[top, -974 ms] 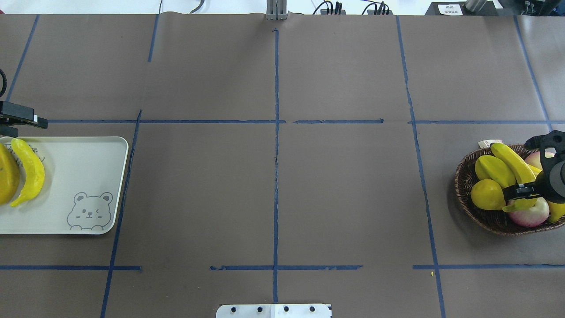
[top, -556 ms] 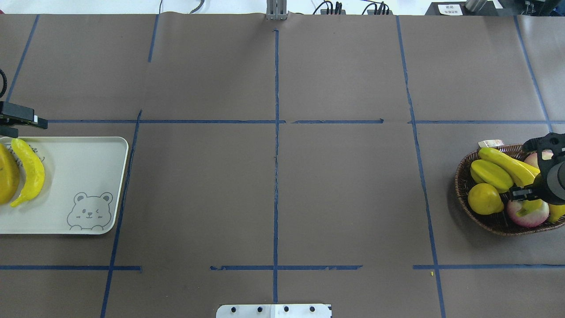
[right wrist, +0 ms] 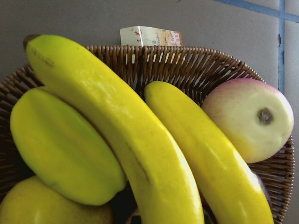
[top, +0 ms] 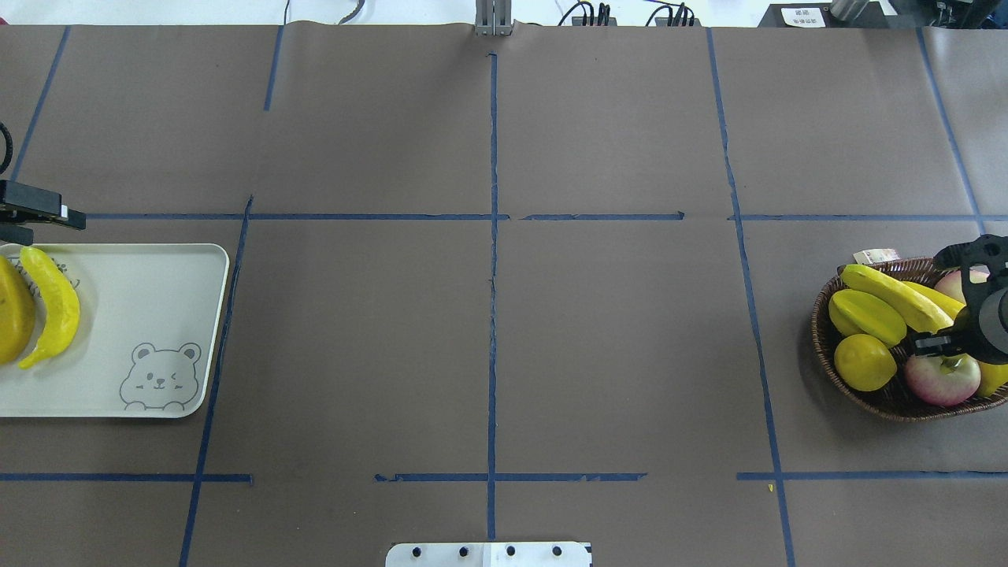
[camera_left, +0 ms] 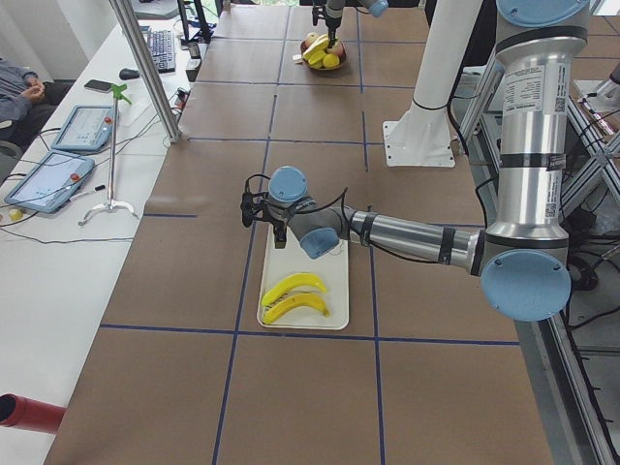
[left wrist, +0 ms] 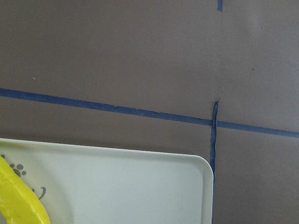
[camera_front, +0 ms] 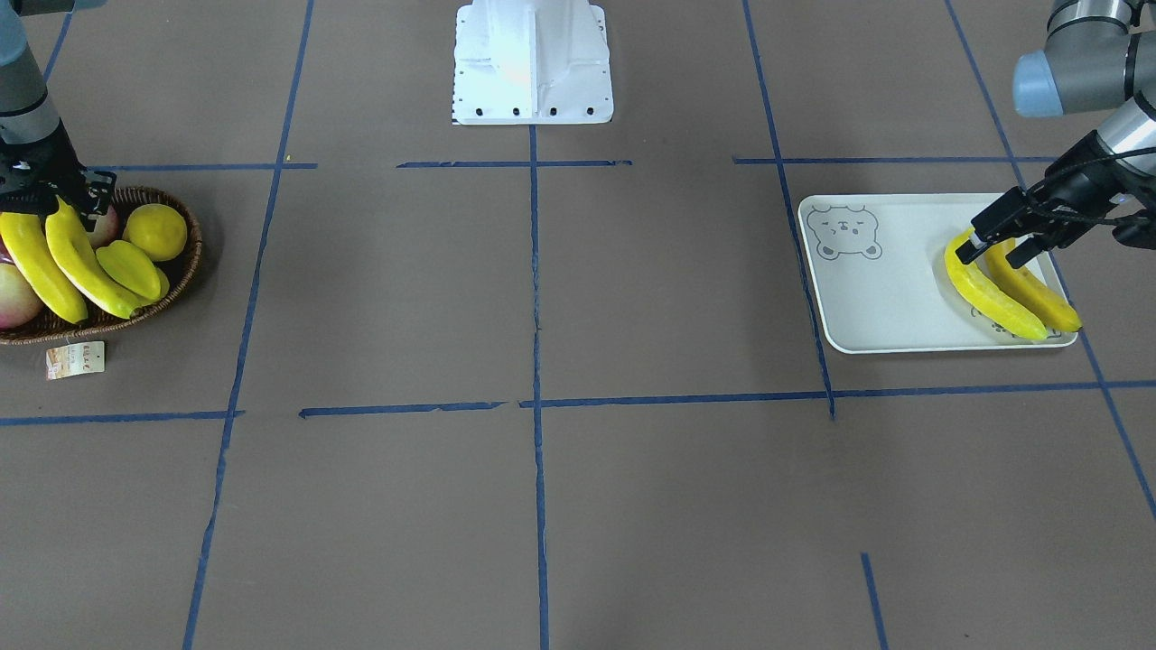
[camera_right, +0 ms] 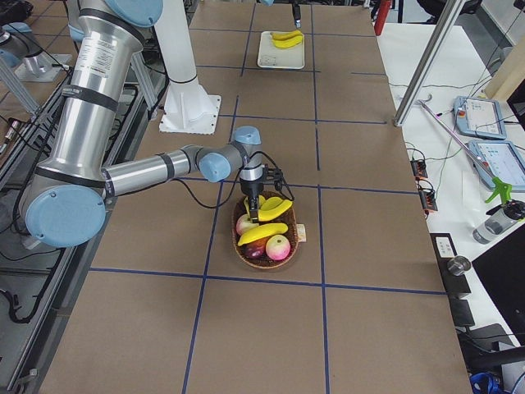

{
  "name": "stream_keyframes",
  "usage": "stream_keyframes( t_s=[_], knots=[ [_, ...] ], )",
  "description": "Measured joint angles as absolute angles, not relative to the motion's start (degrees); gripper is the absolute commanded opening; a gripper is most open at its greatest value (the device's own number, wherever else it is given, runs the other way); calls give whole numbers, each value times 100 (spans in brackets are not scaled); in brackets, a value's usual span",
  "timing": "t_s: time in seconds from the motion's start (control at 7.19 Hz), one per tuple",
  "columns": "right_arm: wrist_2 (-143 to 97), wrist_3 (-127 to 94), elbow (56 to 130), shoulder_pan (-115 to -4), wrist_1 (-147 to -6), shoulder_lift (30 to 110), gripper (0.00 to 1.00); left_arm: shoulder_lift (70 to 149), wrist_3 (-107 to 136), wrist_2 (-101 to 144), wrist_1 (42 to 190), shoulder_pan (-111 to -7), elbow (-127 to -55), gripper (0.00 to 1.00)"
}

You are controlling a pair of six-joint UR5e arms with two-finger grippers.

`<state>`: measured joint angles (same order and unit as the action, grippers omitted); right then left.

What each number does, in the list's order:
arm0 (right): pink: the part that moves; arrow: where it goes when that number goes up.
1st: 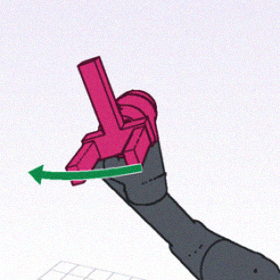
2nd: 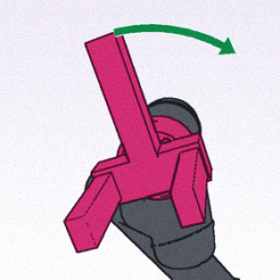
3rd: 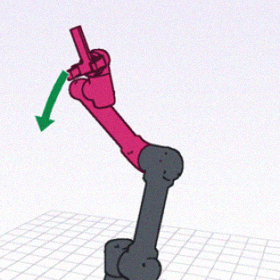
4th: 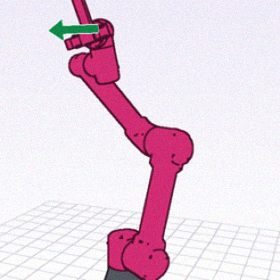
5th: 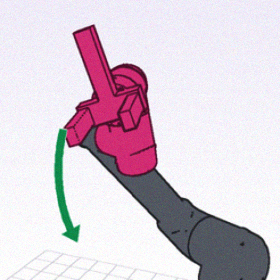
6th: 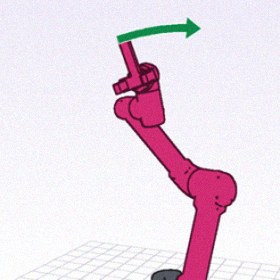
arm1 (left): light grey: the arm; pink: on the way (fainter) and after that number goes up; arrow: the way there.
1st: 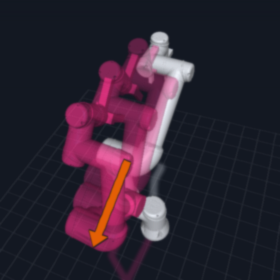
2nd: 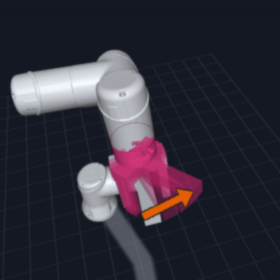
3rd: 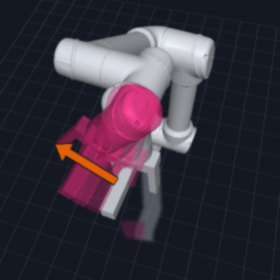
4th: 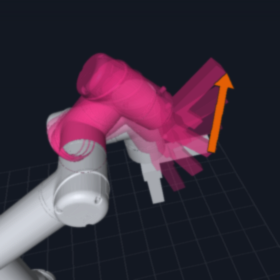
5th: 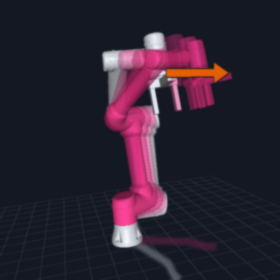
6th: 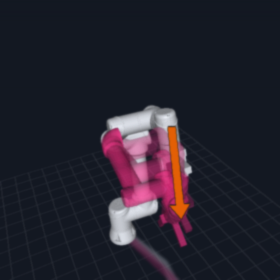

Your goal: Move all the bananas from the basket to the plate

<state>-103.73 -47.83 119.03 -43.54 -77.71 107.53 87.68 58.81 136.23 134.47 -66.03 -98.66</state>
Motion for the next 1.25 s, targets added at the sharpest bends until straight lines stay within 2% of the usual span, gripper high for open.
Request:
stream_keyframes(
  t_s=[0.7,1.25],
  knots=[
    [-10315,-4773,12444,-4786,-7730,10545,1,8870,5885,13637,13511,-6473,-9876,100],
    [-10256,-4415,12561,-4426,-7747,9450,3,9820,6875,13665,13524,-5906,-9871,100]
  ],
)
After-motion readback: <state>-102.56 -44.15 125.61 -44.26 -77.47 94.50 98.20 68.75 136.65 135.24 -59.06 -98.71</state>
